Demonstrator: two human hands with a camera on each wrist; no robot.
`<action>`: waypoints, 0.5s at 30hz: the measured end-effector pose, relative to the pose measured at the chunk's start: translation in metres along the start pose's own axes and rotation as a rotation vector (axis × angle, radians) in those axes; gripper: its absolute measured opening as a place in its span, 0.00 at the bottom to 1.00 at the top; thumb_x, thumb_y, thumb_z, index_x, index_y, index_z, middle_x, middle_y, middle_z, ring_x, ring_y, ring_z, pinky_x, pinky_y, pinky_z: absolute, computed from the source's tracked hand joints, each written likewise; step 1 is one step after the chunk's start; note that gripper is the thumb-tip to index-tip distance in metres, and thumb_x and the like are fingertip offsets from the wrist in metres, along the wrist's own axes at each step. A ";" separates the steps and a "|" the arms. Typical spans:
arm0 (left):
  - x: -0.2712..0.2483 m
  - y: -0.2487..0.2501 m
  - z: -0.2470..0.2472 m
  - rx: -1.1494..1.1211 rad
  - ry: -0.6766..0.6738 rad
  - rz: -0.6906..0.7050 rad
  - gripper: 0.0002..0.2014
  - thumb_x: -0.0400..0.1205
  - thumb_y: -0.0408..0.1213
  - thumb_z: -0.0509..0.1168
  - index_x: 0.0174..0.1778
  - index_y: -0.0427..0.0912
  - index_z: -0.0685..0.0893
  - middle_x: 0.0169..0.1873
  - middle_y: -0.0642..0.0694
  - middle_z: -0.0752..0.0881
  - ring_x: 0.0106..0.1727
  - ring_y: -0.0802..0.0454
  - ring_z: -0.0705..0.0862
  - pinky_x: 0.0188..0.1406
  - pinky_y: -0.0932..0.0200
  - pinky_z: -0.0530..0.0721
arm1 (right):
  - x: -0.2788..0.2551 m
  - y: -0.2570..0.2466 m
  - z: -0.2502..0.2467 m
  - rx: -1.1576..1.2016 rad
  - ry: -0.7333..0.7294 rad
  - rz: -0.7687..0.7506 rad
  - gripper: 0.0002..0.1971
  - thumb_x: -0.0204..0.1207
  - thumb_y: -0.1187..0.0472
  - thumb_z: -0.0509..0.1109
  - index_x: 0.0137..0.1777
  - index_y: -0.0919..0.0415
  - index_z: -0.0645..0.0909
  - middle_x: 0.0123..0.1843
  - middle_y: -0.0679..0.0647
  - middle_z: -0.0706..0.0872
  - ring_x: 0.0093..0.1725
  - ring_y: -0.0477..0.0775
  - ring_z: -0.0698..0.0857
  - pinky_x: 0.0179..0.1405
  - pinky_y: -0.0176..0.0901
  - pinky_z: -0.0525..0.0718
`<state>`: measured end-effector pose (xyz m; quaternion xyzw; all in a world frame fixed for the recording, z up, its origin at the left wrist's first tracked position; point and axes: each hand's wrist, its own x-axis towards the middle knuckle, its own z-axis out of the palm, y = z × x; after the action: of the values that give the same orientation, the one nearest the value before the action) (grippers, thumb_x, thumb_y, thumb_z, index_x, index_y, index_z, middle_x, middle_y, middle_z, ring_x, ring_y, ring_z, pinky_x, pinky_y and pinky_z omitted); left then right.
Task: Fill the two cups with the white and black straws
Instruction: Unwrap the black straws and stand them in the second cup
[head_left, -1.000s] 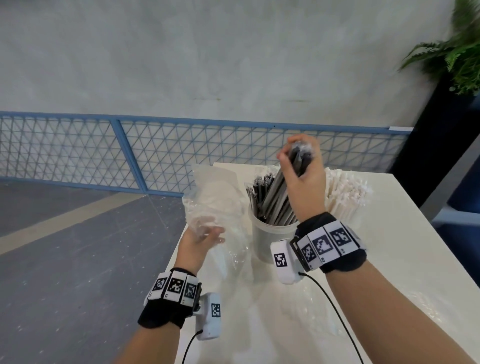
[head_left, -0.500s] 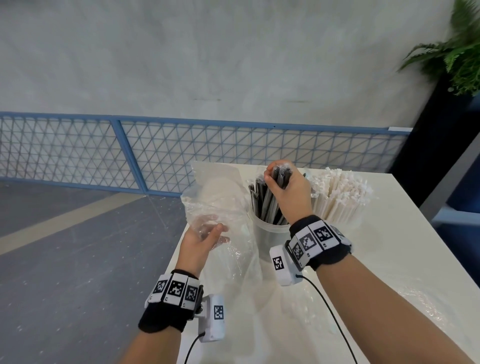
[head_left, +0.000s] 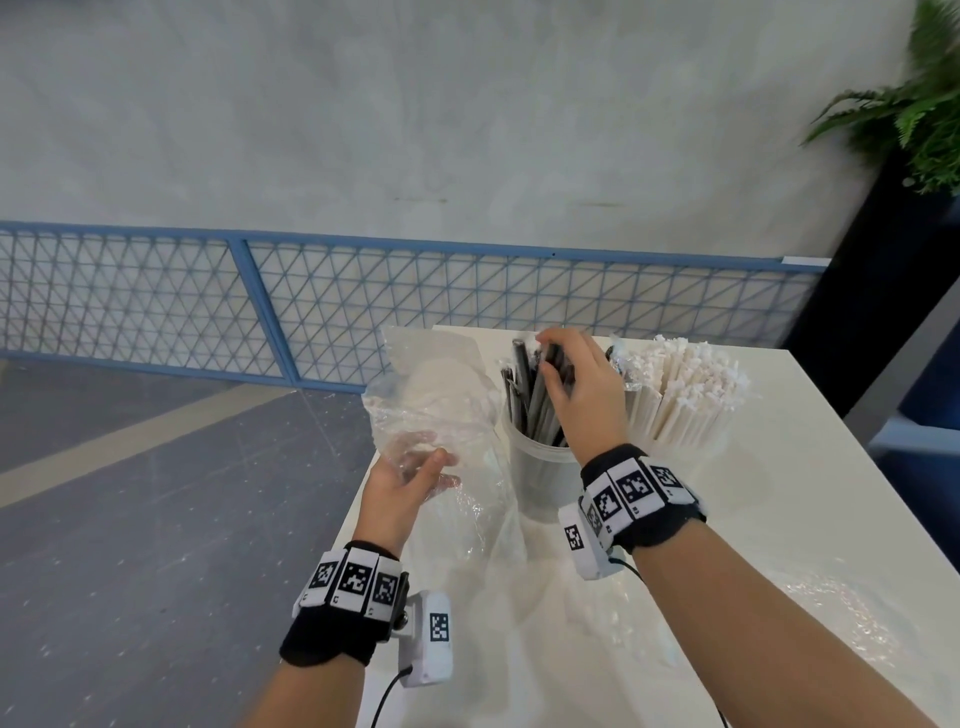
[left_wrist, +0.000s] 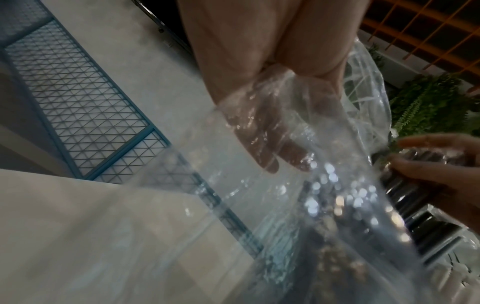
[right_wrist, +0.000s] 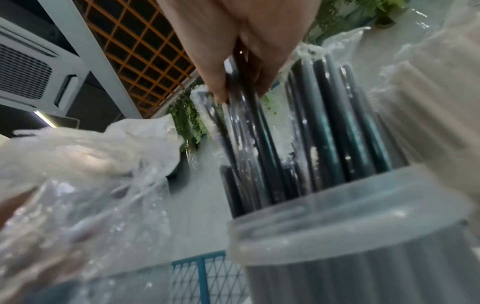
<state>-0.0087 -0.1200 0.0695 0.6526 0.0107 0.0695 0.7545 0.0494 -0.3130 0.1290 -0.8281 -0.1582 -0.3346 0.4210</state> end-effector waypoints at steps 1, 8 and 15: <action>0.000 0.000 0.000 -0.001 0.003 0.000 0.06 0.79 0.30 0.64 0.43 0.47 0.76 0.41 0.36 0.87 0.37 0.51 0.88 0.51 0.50 0.87 | 0.000 0.003 0.000 -0.004 0.007 0.010 0.12 0.73 0.73 0.67 0.55 0.63 0.81 0.51 0.55 0.84 0.46 0.39 0.74 0.49 0.20 0.69; 0.000 0.001 -0.001 0.003 0.030 -0.002 0.07 0.79 0.29 0.64 0.43 0.47 0.78 0.39 0.38 0.88 0.39 0.49 0.88 0.49 0.52 0.88 | -0.006 0.006 0.002 0.025 -0.048 0.024 0.10 0.74 0.74 0.66 0.54 0.65 0.81 0.52 0.56 0.84 0.50 0.46 0.79 0.57 0.28 0.76; -0.001 -0.002 -0.001 -0.039 0.067 0.001 0.04 0.83 0.35 0.60 0.48 0.39 0.77 0.41 0.37 0.87 0.37 0.46 0.88 0.39 0.63 0.86 | -0.021 0.000 -0.004 -0.131 0.024 -0.151 0.21 0.75 0.60 0.69 0.68 0.59 0.74 0.69 0.56 0.75 0.72 0.52 0.70 0.77 0.46 0.65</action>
<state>-0.0099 -0.1191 0.0671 0.6351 0.0342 0.0920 0.7662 0.0325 -0.3159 0.1162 -0.8356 -0.1928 -0.3848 0.3415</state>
